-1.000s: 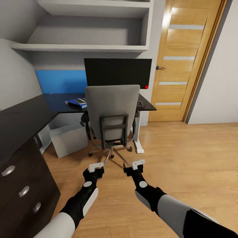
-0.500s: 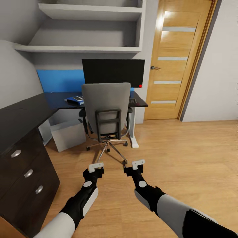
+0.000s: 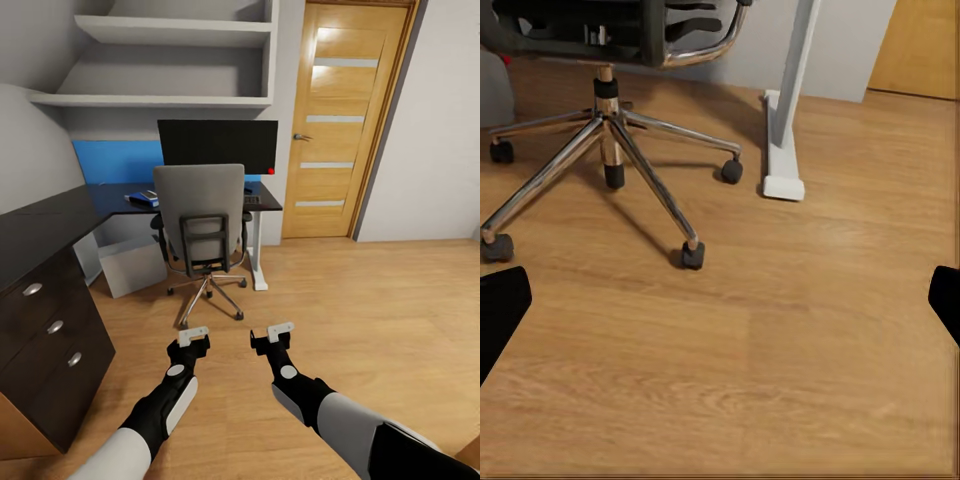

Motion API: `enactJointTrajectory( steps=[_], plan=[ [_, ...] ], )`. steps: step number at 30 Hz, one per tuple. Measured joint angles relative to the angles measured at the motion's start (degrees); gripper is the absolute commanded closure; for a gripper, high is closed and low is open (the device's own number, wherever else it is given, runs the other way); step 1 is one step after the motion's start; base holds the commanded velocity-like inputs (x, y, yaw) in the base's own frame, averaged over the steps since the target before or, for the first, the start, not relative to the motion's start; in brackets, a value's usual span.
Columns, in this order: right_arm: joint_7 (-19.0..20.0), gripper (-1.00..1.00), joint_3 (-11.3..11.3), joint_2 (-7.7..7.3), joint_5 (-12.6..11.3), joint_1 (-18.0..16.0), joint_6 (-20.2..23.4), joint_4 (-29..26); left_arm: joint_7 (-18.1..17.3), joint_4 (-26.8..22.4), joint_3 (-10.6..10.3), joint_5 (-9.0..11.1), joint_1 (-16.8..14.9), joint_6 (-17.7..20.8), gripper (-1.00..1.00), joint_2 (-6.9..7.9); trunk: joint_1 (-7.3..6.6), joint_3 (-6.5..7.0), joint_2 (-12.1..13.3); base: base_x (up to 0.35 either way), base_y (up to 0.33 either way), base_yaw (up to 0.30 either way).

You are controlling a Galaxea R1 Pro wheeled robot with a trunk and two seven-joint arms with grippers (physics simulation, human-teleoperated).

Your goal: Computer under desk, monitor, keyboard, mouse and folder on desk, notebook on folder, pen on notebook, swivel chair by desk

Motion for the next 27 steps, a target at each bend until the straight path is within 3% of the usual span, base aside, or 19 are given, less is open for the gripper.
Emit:
enactJointTrajectory(
  steps=[6,12,16,19,24,27],
  plan=[
    [0.00,-1.00,-0.02,-0.09,0.02,0.00,-0.06,-0.01,0.03,-0.36,0.01,1.06,0.00,0.00,-1.00,-0.03,-0.01,0.00,0.00,-0.037,-0.036,0.000],
    [0.00,-1.00,-0.02,-0.11,-0.01,0.00,-0.07,-0.01,0.14,2.11,0.01,6.73,0.00,0.00,-1.00,0.21,-1.32,1.07,2.39,-0.007,-0.007,0.000],
    [0.00,-1.00,-0.08,-0.13,0.02,0.00,-0.07,-0.01,0.12,5.53,-0.03,8.22,0.00,0.00,-1.00,0.34,-2.20,1.79,4.00,-0.001,-0.001,0.000],
    [0.00,-1.00,-0.13,-0.22,-0.04,0.00,-0.08,0.11,0.02,6.99,-0.07,8.61,0.00,0.00,-1.00,0.96,-2.86,2.33,5.20,0.000,0.000,0.000],
    [0.00,-1.00,-0.07,-0.25,-0.18,0.06,-0.40,1.85,-0.09,8.30,-0.17,9.06,0.00,-0.03,-1.00,3.48,-3.96,3.23,7.20,0.000,0.000,0.000],
    [-0.03,-1.00,-0.07,-0.27,-0.39,0.25,-3.14,3.49,-0.05,10.21,-0.14,9.24,0.00,-0.11,-1.00,4.51,-4.62,3.76,8.41,0.000,0.000,0.000]
  ],
)
